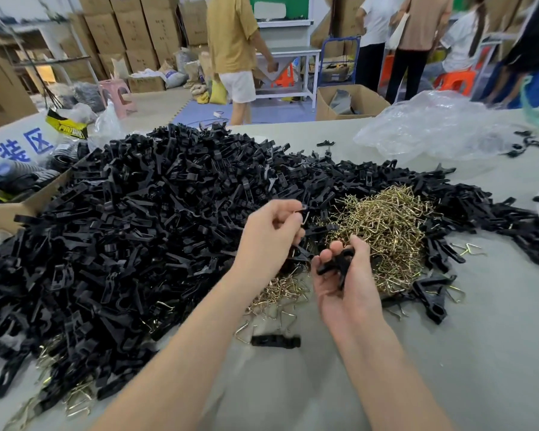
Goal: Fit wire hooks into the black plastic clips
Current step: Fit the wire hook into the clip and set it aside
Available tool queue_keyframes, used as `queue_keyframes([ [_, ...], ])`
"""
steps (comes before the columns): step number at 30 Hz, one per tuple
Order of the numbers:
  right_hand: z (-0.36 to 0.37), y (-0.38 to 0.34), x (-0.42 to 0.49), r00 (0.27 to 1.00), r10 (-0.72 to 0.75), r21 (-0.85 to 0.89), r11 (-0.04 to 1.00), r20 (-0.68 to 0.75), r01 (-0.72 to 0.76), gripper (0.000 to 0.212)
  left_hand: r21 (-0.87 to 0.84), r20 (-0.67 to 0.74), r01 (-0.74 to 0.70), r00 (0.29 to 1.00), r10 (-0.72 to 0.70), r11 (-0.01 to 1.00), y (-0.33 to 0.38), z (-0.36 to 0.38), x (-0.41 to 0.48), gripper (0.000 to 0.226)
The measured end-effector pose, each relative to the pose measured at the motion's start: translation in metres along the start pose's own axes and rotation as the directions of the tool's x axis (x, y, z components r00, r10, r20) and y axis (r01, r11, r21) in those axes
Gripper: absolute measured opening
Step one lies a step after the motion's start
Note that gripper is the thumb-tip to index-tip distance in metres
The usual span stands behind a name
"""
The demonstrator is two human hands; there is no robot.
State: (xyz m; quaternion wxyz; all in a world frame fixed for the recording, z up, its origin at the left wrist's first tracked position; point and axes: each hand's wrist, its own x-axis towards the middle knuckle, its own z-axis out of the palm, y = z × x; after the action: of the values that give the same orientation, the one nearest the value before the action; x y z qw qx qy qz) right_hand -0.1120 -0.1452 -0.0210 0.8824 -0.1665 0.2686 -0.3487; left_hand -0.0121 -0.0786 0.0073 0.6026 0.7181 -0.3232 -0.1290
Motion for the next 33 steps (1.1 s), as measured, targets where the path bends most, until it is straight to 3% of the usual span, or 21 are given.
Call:
queue_keyframes([
  [3, -0.003, -0.001, -0.001, 1.0, 0.017, 0.013, 1.0, 0.018, -0.017, 0.022, 0.023, 0.061, 0.04, 0.997, -0.042, 0.999, 0.015, 0.023, 0.052, 0.028],
  [5, -0.005, -0.001, 0.0, 0.999, 0.024, -0.004, 1.0, 0.04, -0.024, 0.022, 0.089, 0.024, 0.066, 0.997, -0.068, 0.994, 0.025, 0.025, 0.068, 0.035],
  [9, -0.001, -0.001, -0.002, 0.997, 0.072, 0.019, 0.997, 0.041, -0.073, 0.023, 0.302, 0.028, -0.12, 0.993, 0.116, 0.946, 0.028, -0.004, 0.028, 0.015],
  [11, 0.001, -0.001, -0.002, 0.996, 0.082, 0.026, 0.996, 0.044, -0.083, 0.025, 0.498, 0.124, -0.186, 0.982, 0.143, 0.847, 0.017, -0.021, -0.017, 0.01],
  [15, 0.001, -0.002, -0.002, 0.997, 0.071, 0.021, 0.997, 0.041, -0.072, 0.025, 0.758, 0.334, -0.33, 0.937, 0.101, 0.563, -0.009, -0.028, -0.074, 0.021],
  [18, 0.0, -0.004, -0.002, 0.998, 0.058, 0.02, 0.998, 0.037, -0.059, 0.021, 0.837, 0.342, -0.359, 0.933, 0.117, 0.413, -0.021, -0.022, -0.08, 0.032],
  [21, -0.002, -0.004, -0.004, 0.998, 0.047, 0.002, 0.999, 0.048, -0.047, 0.022, 0.864, 0.316, -0.34, 0.94, 0.126, 0.372, -0.023, -0.022, -0.075, 0.026],
  [23, -0.002, -0.005, -0.005, 0.997, 0.048, -0.011, 0.999, 0.056, -0.047, 0.022, 0.842, 0.324, -0.346, 0.938, 0.125, 0.414, -0.023, -0.023, -0.074, 0.02],
  [25, -0.002, -0.004, -0.005, 0.996, 0.052, -0.016, 0.999, 0.068, -0.051, 0.023, 0.756, 0.262, -0.284, 0.957, 0.125, 0.589, -0.023, -0.027, -0.077, 0.012],
  [28, -0.002, -0.004, -0.005, 0.995, 0.052, -0.047, 0.998, 0.084, -0.048, 0.021, 0.467, 0.075, -0.117, 0.993, 0.093, 0.877, -0.023, -0.033, -0.083, 0.008],
  [33, 0.002, -0.002, -0.006, 0.994, 0.046, -0.288, 0.958, 0.097, -0.016, 0.024, 0.051, -0.08, 0.014, 0.997, -0.01, 0.999, -0.022, -0.042, -0.076, 0.01],
])
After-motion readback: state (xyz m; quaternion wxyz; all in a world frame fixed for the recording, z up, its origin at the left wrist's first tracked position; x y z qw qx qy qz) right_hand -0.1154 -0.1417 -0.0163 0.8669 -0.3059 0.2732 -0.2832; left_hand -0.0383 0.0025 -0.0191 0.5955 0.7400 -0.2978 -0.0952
